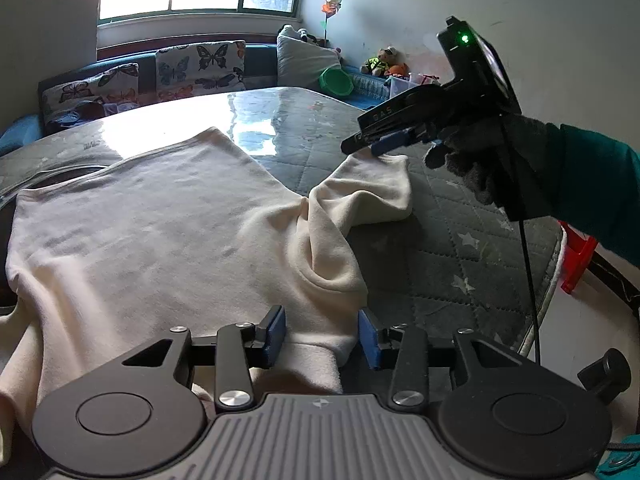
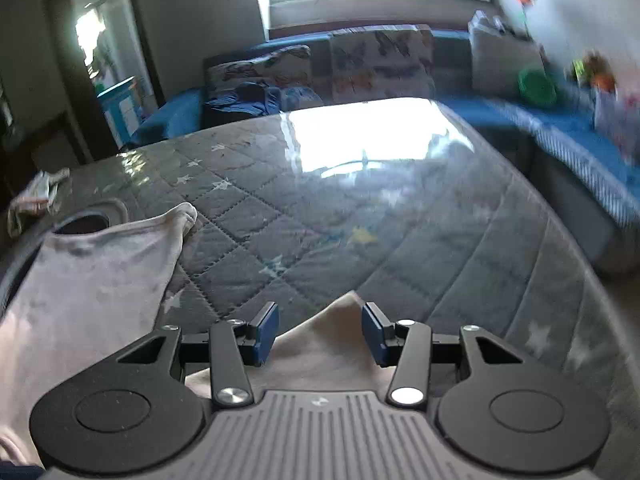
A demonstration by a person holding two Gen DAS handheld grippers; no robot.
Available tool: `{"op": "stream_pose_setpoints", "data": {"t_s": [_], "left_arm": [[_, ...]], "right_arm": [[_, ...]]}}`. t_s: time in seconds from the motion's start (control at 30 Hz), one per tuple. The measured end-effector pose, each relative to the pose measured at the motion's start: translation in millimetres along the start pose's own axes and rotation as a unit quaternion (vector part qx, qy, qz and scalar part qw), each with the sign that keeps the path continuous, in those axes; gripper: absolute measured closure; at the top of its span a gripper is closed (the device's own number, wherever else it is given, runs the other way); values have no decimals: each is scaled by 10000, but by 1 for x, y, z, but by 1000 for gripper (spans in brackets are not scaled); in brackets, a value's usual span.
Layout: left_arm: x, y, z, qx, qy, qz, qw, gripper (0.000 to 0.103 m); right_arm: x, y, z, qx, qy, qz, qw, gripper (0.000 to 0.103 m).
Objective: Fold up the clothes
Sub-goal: 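Grasp the cream shirt sleeve cuff with the right gripper, then lift the sleeve with the right gripper, fold it across the shirt body, release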
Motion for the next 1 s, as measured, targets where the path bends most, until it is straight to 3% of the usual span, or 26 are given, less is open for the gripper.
{"op": "stream_pose_setpoints", "data": {"t_s": [0.2,0.33,0.43,0.5,0.77,1.0], "left_arm": [[-1,0,-1,-2,-23,-32,10000,56],[-2,0,-1,-34,-43,-50,10000,56],[-3,0,-1,-46,-58,-67,10000,55],[-3,0,-2,-57,-70,-80,9999,54],[-2,0,-2,-56,-70,-103,9999,53],[-2,-1,-2,-43,-67,-99,9999,52]], "right_arm": [[7,-2,-3,320,44,-184,9993,57],[16,10,-2,-214,74,-561,9982,59],[20,17,-1,-580,63,-688,9959,75],[20,19,0,-679,50,-675,9954,92],[-4,10,12,348,-444,286,9980,96],[-56,-13,24,1349,-1239,1011,9779,96]]}}
Point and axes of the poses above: each gripper's, at about its wrist camera, not at the fingertips, and x roughly the way its jaws point, y to its left, z to its top, the point moved 8 cm from there along x, roughly the way its jaws point, and after that the axes turned 1 degree about y, right-handed, at the moved point
